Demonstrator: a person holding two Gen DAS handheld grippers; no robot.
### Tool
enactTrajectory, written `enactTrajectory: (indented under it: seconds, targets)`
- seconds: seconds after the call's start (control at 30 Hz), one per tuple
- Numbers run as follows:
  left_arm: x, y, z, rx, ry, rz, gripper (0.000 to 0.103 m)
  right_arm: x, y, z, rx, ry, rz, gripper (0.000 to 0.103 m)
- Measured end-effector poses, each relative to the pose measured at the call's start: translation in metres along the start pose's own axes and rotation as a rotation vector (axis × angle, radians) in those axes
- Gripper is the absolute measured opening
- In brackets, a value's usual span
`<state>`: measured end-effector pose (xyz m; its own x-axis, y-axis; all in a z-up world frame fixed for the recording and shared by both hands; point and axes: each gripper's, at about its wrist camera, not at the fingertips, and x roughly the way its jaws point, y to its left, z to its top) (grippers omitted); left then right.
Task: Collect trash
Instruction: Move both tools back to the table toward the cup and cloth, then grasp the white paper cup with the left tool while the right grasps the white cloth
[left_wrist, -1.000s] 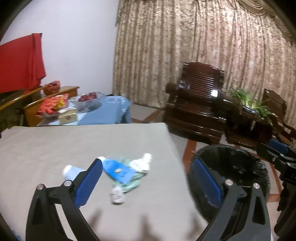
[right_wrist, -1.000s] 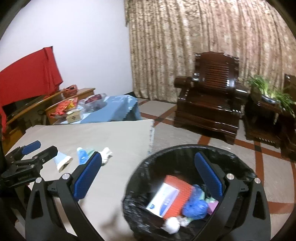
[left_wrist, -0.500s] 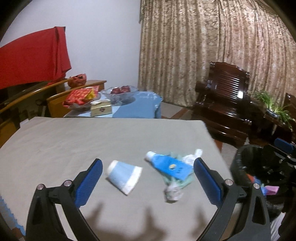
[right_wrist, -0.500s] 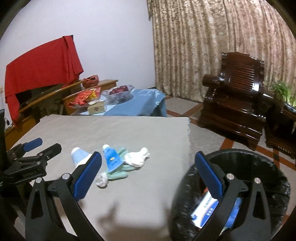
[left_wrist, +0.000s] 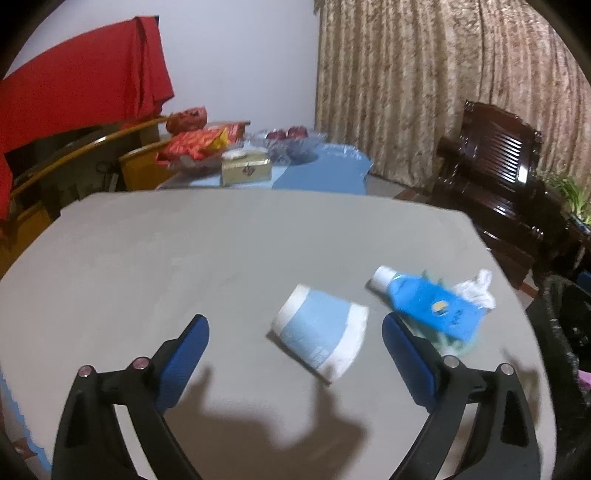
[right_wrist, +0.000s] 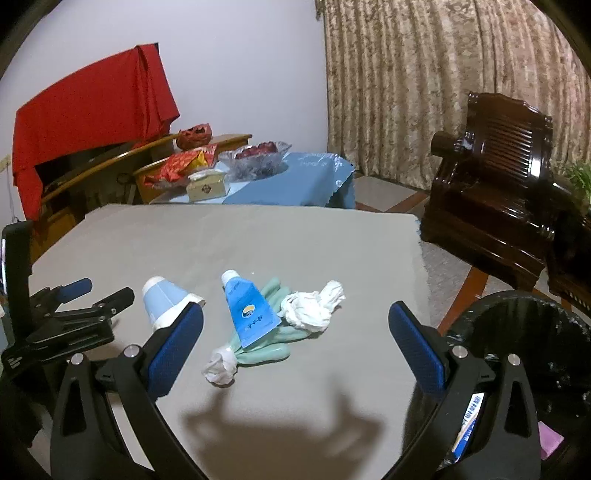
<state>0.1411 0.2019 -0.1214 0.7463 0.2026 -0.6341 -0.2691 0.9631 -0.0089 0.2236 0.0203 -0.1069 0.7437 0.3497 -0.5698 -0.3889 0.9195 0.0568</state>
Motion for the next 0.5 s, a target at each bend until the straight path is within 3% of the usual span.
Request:
enactTrajectory:
  seconds: [0.5]
  targets:
    - [0.053,0.010,-0.011,-0.035,0.113,-0.014,0.089,0.048,0.003,-0.004,-0.036,0.059,-0.002,0.098]
